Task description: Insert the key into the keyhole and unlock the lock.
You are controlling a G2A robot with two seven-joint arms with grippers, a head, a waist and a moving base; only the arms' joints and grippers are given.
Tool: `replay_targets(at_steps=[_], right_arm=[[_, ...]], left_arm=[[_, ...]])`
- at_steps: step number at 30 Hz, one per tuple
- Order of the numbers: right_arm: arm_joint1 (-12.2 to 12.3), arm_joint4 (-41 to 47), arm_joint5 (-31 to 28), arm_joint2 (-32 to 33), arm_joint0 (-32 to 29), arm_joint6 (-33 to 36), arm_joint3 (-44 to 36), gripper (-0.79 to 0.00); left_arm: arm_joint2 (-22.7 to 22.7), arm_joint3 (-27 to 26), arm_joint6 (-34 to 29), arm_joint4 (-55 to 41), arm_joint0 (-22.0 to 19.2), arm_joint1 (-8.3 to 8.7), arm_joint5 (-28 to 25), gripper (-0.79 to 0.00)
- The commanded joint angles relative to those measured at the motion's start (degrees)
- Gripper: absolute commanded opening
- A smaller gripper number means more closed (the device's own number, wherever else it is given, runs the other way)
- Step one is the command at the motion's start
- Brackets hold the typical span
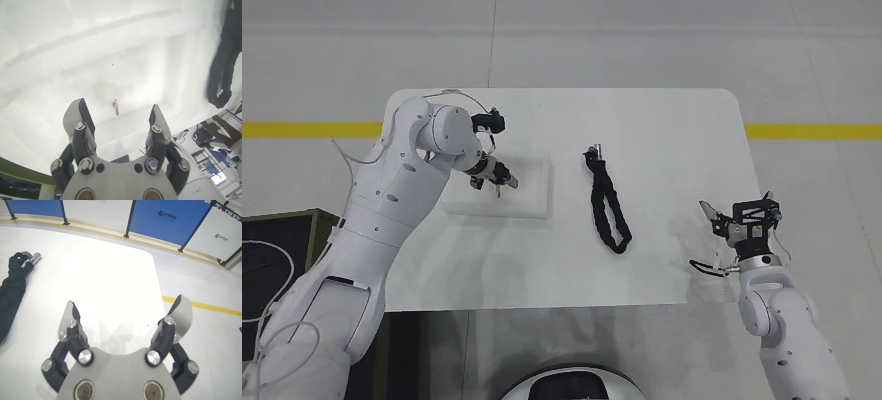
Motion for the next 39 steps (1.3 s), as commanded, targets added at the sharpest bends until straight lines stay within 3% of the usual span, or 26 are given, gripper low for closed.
replay_targets(at_steps=[1, 3, 11, 16, 23, 27, 31, 39], right_arm=[[0.0, 0.0, 0.0, 0.0, 0.0, 0.0, 0.0, 0.0], [0.0, 0.0, 0.0, 0.0, 0.0, 0.0, 0.0, 0.0], [0.0, 0.0, 0.0, 0.0, 0.0, 0.0, 0.0, 0.0], [0.0, 0.0, 0.0, 0.0, 0.0, 0.0, 0.0, 0.0], [0.0, 0.0, 0.0, 0.0, 0.0, 0.0, 0.0, 0.0], [0.0, 0.0, 0.0, 0.0, 0.0, 0.0, 0.0, 0.0], [0.0, 0.0, 0.0, 0.0, 0.0, 0.0, 0.0, 0.0], [0.0, 0.0, 0.0, 0.0, 0.0, 0.0, 0.0, 0.0]], left_arm=[[0.5, 0.73, 0.0, -0.65, -0.53, 0.12, 0.15, -0.336], [1.29, 1.31, 0.0, -0.59, -0.89, 0.19, 0.08, -0.394], [3.06, 3.07, 0.0, -2.19, -2.4, 0.38, -0.88, -0.413], [2.75, 3.58, 0.0, -2.51, -2.73, 0.25, -1.09, -0.496], [3.27, 4.26, 0.0, -1.57, -2.91, -0.29, -1.02, -0.536], [3.84, 5.36, 0.0, -1.43, -3.32, -0.68, -1.1, -0.61], [4.03, 5.8, 0.0, -1.58, -3.75, -1.01, -0.94, -0.782], [6.93, 1.85, 0.0, 2.25, -5.57, -0.55, 2.04, -0.785]])
